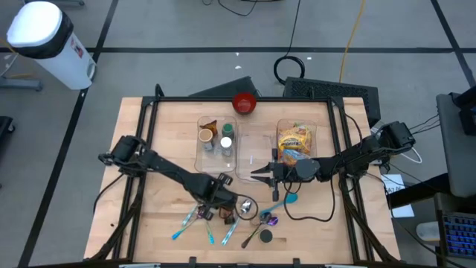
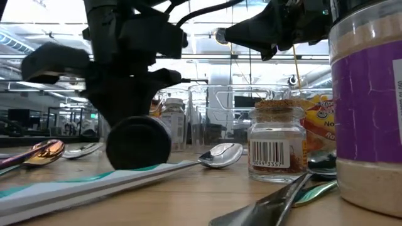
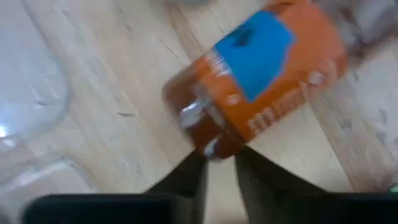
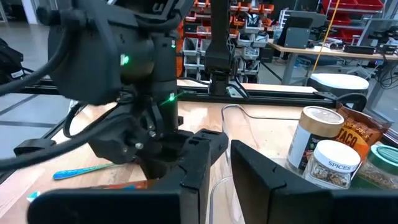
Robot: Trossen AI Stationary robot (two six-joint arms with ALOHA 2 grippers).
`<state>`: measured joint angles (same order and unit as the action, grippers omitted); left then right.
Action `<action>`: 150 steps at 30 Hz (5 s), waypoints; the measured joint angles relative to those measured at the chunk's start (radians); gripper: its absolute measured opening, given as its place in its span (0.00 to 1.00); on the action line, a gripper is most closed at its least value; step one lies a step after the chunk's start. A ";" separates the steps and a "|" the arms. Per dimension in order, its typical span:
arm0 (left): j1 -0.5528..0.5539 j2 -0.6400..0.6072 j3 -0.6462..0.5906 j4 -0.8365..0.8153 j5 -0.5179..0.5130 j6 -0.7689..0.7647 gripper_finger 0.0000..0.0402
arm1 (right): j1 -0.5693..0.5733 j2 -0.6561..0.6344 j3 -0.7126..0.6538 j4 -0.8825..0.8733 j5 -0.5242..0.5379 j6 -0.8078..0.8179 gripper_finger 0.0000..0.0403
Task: Pick & Place Food Item
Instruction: Put the orange seasoning bottle into the left transparent bin
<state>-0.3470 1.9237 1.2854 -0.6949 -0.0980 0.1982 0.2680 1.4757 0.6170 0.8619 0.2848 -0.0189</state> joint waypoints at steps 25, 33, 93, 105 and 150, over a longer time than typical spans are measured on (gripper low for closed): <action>-0.061 -0.108 0.030 0.140 -0.119 0.241 0.77 | 0.000 0.000 0.000 -0.015 0.000 0.000 0.15; -0.069 -0.063 0.029 0.130 -0.037 0.447 0.80 | 0.000 0.000 0.000 -0.015 -0.001 0.003 0.15; 0.146 -0.521 -0.716 1.813 -0.091 -0.146 0.43 | 0.009 -0.158 0.000 -0.157 -0.001 0.129 0.15; 0.167 -0.317 -0.567 1.816 -0.052 -0.127 0.44 | 0.001 -0.164 0.000 -0.010 0.001 0.083 0.15; 0.211 -0.197 -0.470 1.781 -0.032 -0.133 0.46 | -0.079 -0.064 0.002 0.237 -0.033 0.047 0.66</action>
<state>-0.1360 1.7271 0.8158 1.0859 -0.1300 0.0650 0.1891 1.4117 0.6186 1.0989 0.2517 0.0283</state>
